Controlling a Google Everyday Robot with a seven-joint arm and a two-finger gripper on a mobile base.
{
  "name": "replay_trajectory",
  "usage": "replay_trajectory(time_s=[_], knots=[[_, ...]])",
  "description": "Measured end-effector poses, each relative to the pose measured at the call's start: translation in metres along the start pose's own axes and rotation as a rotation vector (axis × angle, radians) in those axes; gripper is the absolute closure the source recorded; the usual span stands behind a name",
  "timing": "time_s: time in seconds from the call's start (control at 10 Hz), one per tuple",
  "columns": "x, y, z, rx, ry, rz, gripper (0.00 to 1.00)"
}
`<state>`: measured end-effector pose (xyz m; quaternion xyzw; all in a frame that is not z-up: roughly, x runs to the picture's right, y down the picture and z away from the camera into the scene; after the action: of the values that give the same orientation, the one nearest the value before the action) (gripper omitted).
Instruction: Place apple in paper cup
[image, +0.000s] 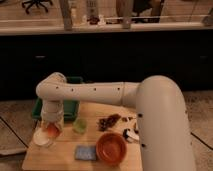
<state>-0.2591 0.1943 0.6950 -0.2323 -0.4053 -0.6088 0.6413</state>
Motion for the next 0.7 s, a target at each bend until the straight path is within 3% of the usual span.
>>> replay_trajectory(time_s=[0.4,0.7], knots=[[-0.001,-0.005,-0.008,-0.011,0.016,-0.013,1.0],[-0.003,-0.015,-0.014,0.0,0.023,-0.069,1.0]])
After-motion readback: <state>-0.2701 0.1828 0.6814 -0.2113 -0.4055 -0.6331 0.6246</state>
